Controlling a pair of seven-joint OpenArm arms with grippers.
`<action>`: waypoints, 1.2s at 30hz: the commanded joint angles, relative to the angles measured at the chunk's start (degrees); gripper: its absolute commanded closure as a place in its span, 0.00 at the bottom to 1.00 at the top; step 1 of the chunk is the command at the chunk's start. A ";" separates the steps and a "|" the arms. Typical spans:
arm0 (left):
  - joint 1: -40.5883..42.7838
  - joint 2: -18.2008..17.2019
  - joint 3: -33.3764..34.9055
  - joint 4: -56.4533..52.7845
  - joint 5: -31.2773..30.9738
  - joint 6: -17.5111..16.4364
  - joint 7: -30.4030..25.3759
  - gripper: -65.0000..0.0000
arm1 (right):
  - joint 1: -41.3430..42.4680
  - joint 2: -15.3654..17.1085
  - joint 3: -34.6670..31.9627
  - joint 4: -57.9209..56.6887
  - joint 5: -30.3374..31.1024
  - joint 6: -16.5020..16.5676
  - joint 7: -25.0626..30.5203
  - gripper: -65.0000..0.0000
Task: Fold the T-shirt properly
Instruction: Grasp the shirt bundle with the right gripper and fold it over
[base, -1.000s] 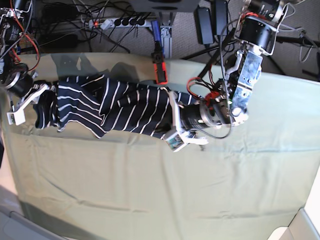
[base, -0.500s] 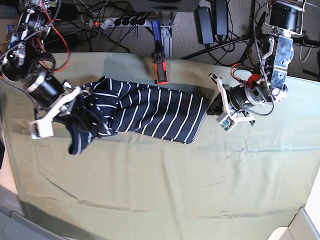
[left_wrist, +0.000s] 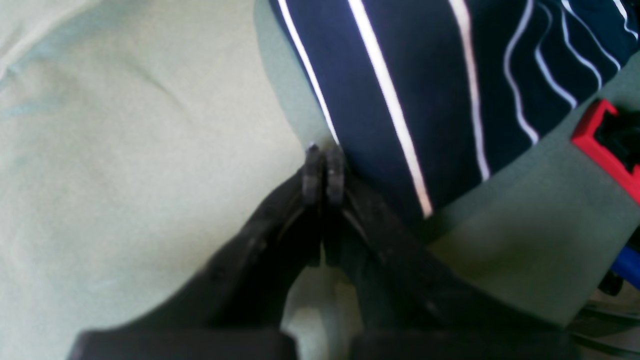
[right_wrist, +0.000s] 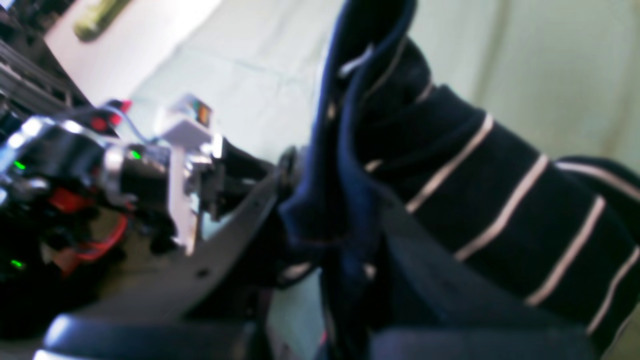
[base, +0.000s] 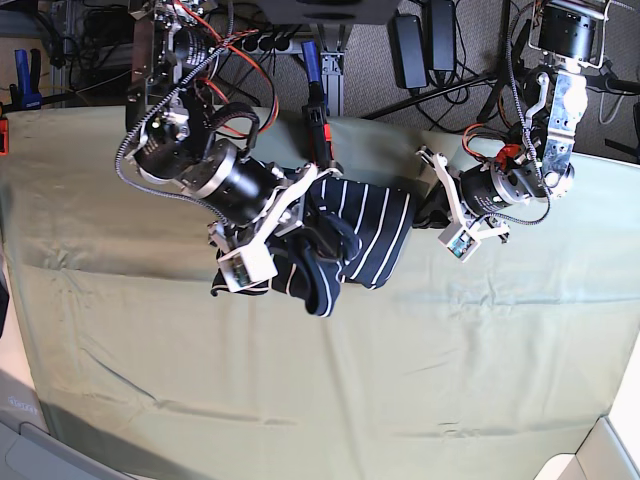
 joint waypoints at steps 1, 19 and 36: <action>-0.24 -0.52 -0.07 0.04 1.51 -0.04 1.92 1.00 | 0.66 -0.15 -0.48 0.07 -0.68 3.61 2.14 1.00; -0.28 -5.60 -0.24 0.04 -1.75 0.39 2.86 1.00 | 2.71 -1.20 -3.28 -6.75 5.33 3.65 4.52 0.45; -0.26 -6.34 -17.14 0.04 -15.15 -1.91 10.38 1.00 | 8.28 -3.80 -8.50 -2.97 7.63 3.69 -0.52 0.54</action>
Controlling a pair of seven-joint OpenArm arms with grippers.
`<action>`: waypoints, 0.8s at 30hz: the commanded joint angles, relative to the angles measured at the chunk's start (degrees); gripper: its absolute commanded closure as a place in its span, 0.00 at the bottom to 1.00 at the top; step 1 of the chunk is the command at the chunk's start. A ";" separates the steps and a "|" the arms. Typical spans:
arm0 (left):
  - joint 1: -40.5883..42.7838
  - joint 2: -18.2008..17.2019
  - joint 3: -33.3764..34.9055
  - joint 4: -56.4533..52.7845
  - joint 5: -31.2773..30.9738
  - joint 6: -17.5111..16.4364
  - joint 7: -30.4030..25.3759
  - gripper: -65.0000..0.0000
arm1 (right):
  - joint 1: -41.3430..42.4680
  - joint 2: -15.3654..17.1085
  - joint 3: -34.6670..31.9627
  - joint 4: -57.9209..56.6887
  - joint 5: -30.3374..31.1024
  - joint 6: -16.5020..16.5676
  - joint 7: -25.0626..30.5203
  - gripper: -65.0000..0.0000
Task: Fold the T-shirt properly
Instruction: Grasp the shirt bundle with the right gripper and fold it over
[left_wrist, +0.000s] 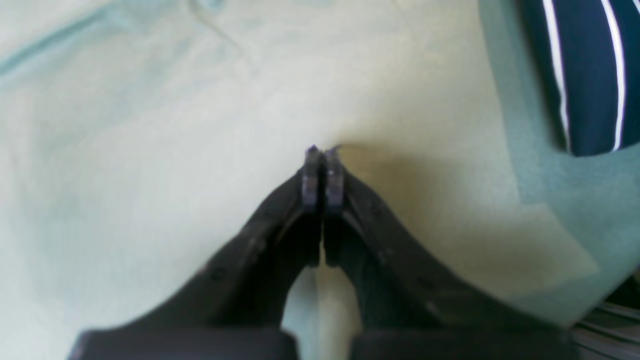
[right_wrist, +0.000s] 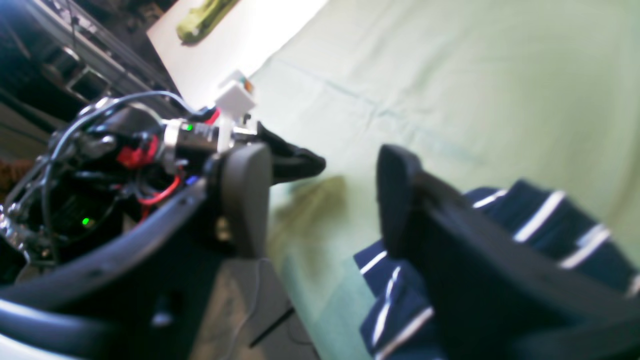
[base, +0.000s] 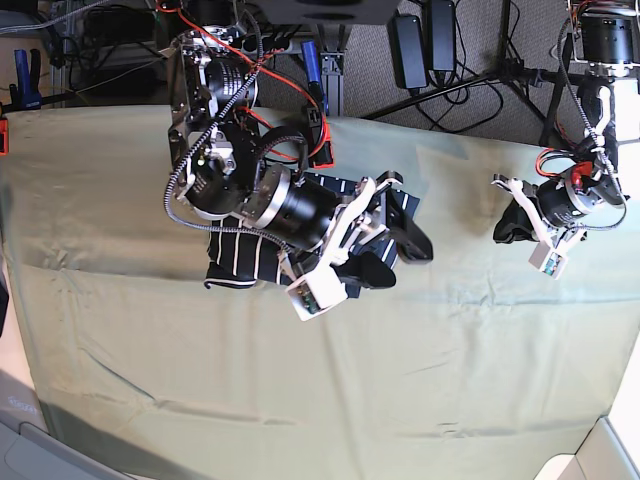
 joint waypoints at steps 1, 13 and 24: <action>-0.76 -0.83 -0.72 0.76 -1.36 -1.13 -0.66 1.00 | 0.76 -0.31 0.31 2.32 0.22 3.65 1.33 0.59; -0.72 -0.83 -0.90 0.76 -1.57 -1.13 -0.59 1.00 | -0.28 6.40 16.17 4.63 -9.97 3.61 1.44 1.00; -0.96 -0.83 -0.90 0.76 -3.48 -1.13 -0.61 1.00 | -1.66 11.56 12.09 -6.27 -7.23 3.65 7.13 1.00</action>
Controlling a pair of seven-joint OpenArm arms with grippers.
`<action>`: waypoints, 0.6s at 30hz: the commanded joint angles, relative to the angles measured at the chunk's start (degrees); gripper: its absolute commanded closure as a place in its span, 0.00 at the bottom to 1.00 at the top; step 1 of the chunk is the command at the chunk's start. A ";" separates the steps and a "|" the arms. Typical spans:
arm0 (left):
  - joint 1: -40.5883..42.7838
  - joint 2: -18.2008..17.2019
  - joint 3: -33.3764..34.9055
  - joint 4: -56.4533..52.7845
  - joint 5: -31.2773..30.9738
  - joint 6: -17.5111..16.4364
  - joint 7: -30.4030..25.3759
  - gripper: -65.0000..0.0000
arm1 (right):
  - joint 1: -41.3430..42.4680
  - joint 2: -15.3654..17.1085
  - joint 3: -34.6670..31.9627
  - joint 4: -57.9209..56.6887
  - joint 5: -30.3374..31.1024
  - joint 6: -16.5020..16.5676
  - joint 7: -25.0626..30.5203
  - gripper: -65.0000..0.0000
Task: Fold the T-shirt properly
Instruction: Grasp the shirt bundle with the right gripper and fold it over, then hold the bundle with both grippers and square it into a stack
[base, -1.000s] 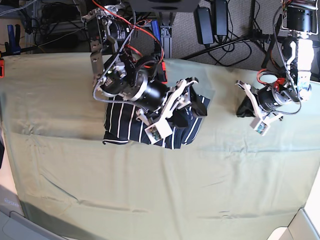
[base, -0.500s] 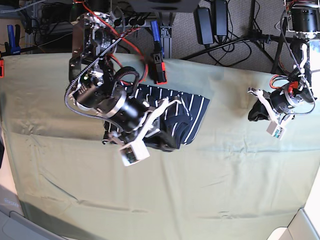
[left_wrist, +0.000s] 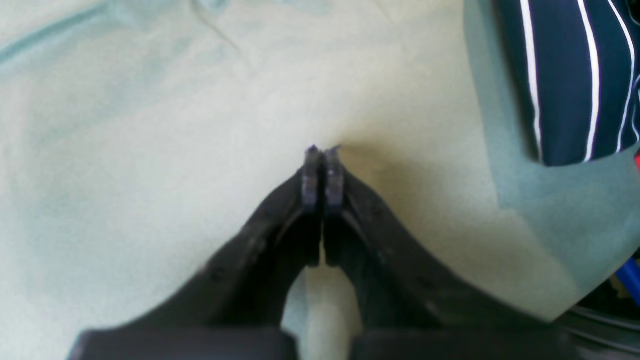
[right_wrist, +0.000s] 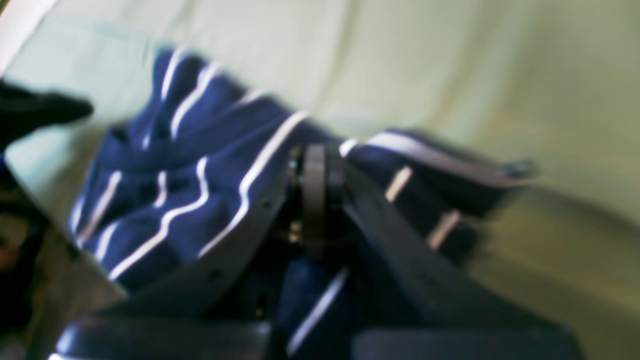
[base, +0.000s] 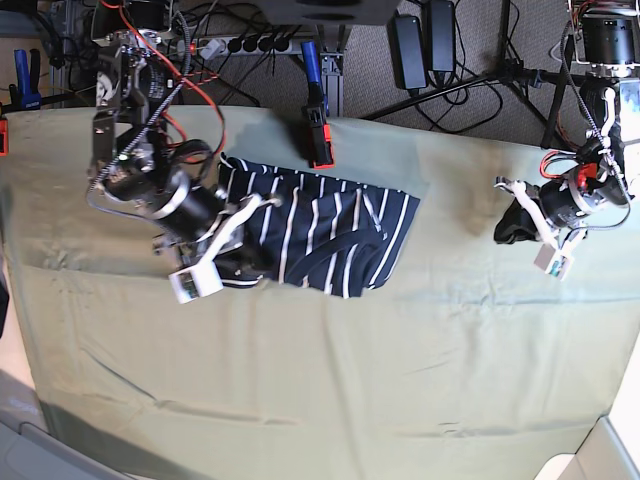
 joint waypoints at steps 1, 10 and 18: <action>-0.87 -0.83 -0.44 0.79 -0.79 -1.11 -1.05 1.00 | 1.99 0.13 -1.38 0.24 0.59 3.67 1.46 1.00; -0.83 -0.83 -0.44 0.79 -0.76 -1.11 -1.01 1.00 | 7.45 -0.15 -10.91 -8.83 -4.70 3.63 1.53 1.00; -0.83 -0.83 -0.44 0.79 -3.32 -1.11 -0.96 1.00 | 7.89 -0.15 -10.95 -12.92 -2.89 3.63 2.36 1.00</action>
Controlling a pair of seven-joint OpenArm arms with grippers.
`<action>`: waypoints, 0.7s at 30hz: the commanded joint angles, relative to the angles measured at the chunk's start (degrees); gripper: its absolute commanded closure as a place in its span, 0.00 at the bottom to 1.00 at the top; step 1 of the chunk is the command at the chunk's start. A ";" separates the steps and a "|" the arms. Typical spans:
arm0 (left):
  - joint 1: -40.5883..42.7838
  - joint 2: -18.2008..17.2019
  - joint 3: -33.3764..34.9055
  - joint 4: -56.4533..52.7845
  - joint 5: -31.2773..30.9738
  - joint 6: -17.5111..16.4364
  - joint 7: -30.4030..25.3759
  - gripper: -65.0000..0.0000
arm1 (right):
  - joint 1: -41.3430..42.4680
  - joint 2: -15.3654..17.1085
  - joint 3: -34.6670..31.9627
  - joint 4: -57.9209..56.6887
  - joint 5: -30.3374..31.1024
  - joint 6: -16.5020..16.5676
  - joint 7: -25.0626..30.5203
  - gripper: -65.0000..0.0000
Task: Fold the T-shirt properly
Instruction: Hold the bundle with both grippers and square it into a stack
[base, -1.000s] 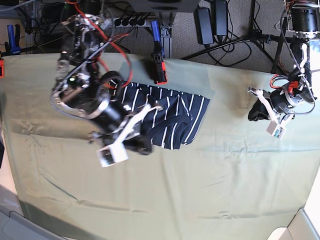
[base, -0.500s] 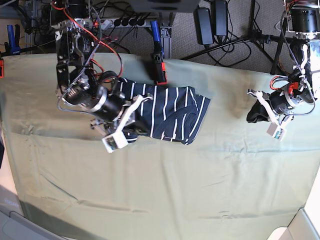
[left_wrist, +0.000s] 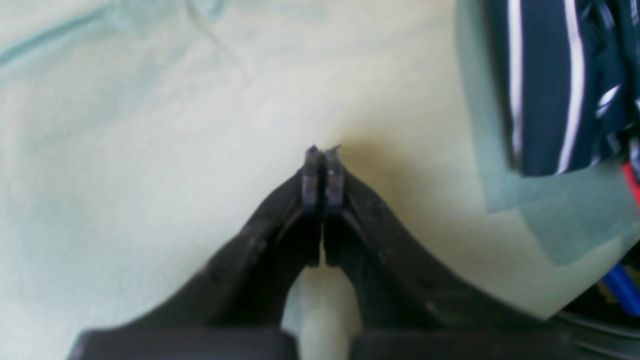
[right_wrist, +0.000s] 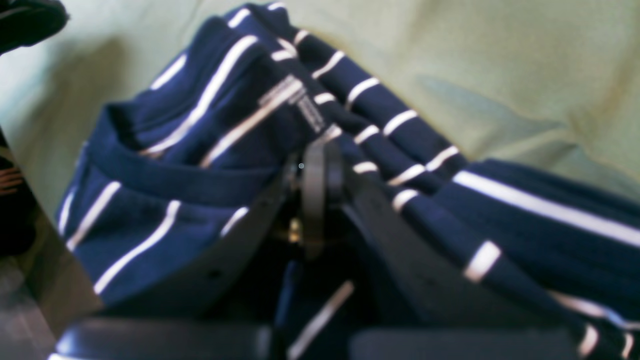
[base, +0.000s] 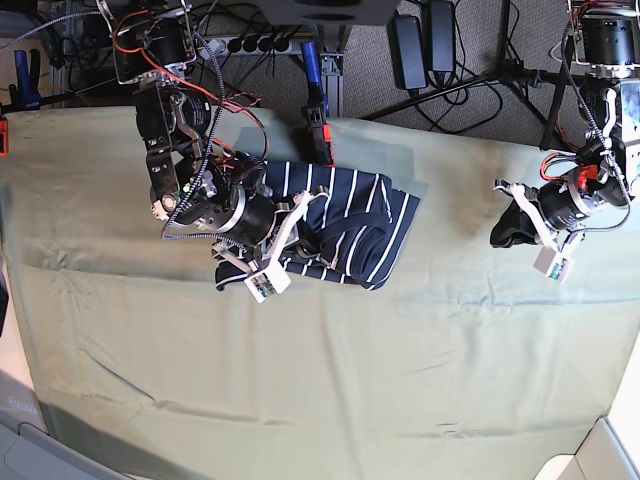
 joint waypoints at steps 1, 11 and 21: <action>-0.74 -0.81 -0.44 0.79 -0.81 -1.11 -0.61 1.00 | 1.09 0.00 0.07 2.08 1.51 3.63 0.33 1.00; 7.43 -0.68 1.88 7.98 -2.49 -1.11 5.25 1.00 | 6.82 0.00 4.42 7.52 -3.98 3.58 0.68 1.00; 7.69 1.44 15.58 10.14 14.16 1.95 -3.41 1.00 | 16.00 0.15 7.85 -8.26 -4.13 3.63 1.53 1.00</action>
